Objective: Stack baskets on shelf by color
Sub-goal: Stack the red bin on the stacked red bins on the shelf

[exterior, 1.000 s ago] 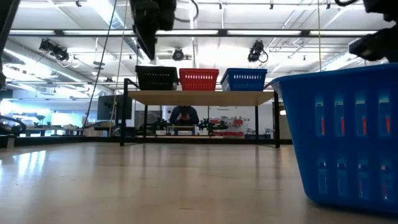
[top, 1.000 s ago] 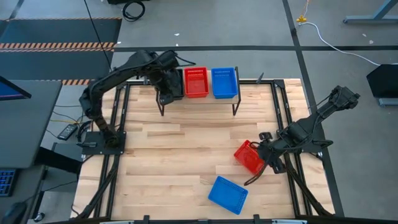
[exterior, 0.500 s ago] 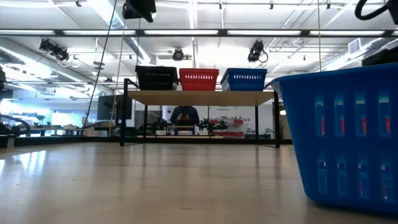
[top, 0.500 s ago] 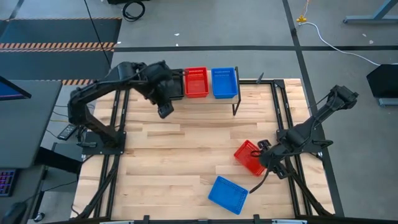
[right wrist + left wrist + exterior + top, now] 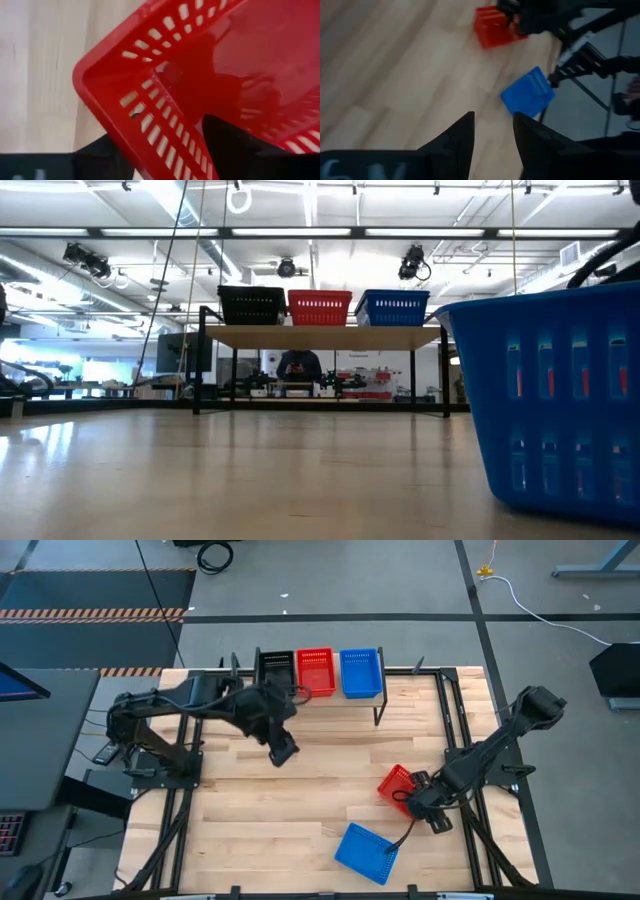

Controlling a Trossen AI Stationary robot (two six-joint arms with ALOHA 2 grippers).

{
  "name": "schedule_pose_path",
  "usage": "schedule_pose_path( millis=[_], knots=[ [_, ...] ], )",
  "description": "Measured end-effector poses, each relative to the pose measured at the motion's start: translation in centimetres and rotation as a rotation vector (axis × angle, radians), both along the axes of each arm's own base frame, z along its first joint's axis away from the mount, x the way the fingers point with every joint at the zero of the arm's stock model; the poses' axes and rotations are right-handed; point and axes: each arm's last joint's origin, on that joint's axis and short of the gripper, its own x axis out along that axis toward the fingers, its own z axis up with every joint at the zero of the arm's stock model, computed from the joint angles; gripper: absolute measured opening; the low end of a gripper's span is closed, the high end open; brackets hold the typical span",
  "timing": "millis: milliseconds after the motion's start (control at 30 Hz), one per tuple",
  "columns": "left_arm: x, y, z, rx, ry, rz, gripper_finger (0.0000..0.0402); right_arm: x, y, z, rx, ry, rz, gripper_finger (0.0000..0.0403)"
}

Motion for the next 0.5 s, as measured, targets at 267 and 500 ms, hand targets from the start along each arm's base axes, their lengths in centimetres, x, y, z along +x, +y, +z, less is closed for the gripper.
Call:
schedule_pose_path(
  millis=[267, 500],
  knots=[
    [0.0, -2.3, 0.1, 0.036, -0.022, 0.021, 0.0141, 0.9, 0.7, -0.4, 0.05, -0.038, -0.018, 0.0057],
    [0.0, -2.7, 0.1, 0.088, -0.028, 0.035, 0.0141, 1.9, 0.3, 2.6, 0.035, -0.099, -0.016, 0.0013]
  ],
)
